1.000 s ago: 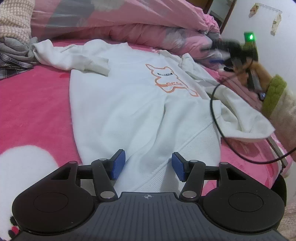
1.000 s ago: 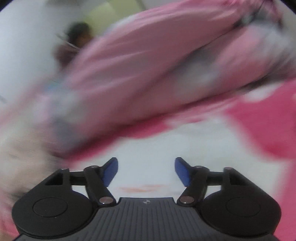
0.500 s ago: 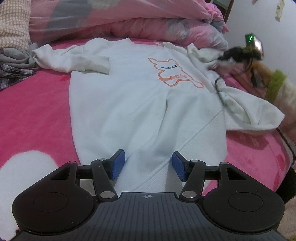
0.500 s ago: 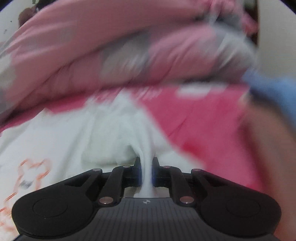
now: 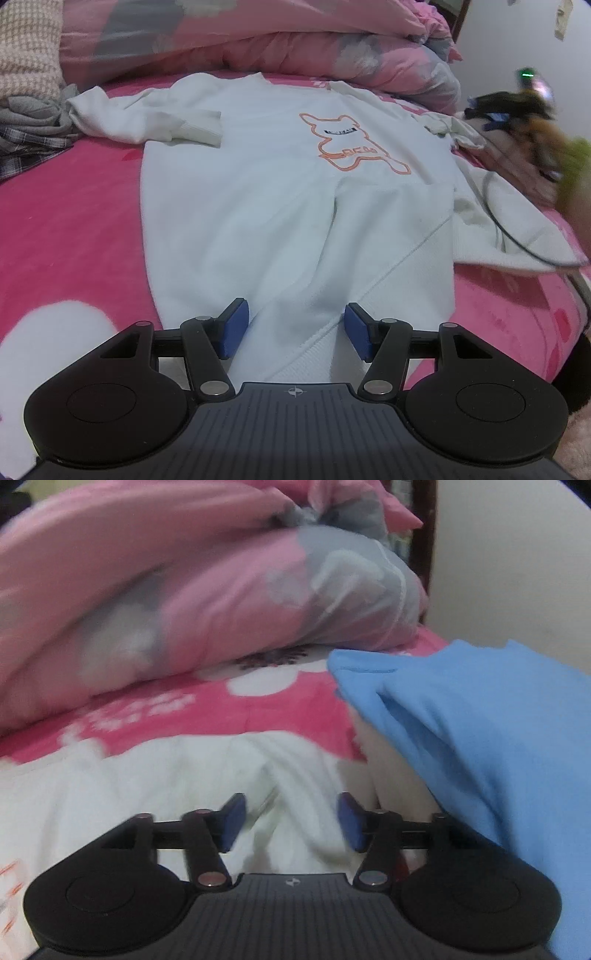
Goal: Fold clothes
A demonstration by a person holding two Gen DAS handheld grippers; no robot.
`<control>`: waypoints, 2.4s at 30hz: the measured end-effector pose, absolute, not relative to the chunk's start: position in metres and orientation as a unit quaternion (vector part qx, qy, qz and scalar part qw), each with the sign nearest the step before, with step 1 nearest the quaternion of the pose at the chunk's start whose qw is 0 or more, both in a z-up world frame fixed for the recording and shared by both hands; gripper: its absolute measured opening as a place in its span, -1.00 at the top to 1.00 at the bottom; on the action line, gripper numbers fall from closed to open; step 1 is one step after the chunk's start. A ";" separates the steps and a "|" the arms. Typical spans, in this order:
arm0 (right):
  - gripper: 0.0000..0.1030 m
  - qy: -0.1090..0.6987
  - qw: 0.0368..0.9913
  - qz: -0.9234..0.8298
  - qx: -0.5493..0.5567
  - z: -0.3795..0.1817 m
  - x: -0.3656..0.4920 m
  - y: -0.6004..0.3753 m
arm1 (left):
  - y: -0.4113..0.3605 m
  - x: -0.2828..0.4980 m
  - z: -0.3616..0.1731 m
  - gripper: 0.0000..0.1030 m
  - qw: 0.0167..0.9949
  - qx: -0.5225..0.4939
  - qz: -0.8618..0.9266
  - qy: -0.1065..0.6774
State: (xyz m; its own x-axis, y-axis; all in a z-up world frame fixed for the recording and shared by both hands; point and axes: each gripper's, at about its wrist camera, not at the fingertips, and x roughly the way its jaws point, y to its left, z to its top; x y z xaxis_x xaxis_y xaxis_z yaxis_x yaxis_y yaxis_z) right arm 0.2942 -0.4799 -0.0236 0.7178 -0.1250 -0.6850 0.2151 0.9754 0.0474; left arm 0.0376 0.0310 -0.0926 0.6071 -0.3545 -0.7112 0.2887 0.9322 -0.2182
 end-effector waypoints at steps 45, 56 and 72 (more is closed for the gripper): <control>-0.45 0.244 0.817 0.020 0.522 -0.110 -0.064 -0.462 | 0.072 -0.040 -0.106 0.12 0.877 -0.190 -0.165 0.409; 0.88 0.271 0.834 0.082 0.474 -0.105 -0.008 -0.459 | 0.060 -0.043 -0.096 0.91 0.902 -0.159 -0.105 0.387; 0.80 0.326 0.868 0.004 0.375 -0.082 -0.032 -0.492 | 0.116 -0.045 -0.101 0.84 0.865 -0.237 -0.125 0.424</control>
